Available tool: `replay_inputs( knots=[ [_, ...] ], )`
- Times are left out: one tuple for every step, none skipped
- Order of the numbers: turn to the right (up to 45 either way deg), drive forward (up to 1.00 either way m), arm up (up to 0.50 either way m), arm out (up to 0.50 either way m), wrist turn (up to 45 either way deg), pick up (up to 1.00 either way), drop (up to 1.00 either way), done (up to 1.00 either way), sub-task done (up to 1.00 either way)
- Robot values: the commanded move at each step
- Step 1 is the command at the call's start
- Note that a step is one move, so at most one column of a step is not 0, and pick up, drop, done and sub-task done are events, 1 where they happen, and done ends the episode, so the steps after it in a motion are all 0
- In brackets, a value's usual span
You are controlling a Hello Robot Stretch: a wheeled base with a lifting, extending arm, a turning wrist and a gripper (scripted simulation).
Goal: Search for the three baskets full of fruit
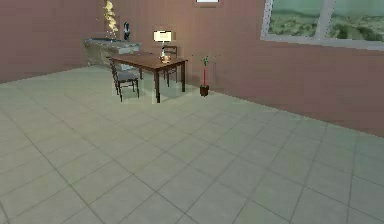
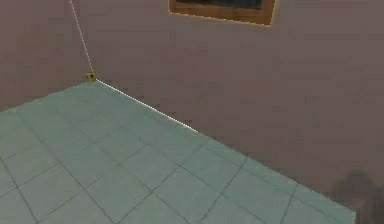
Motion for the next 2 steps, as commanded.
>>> replay_inputs(
  knots=[
    [-30.0,0.0,0.0,0.0,0.0,0.0,0.0,0.0,0.0],
    [0.0,1.0,0.0,0.0,0.0,0.0,0.0,0.0,0.0]
  ],
)
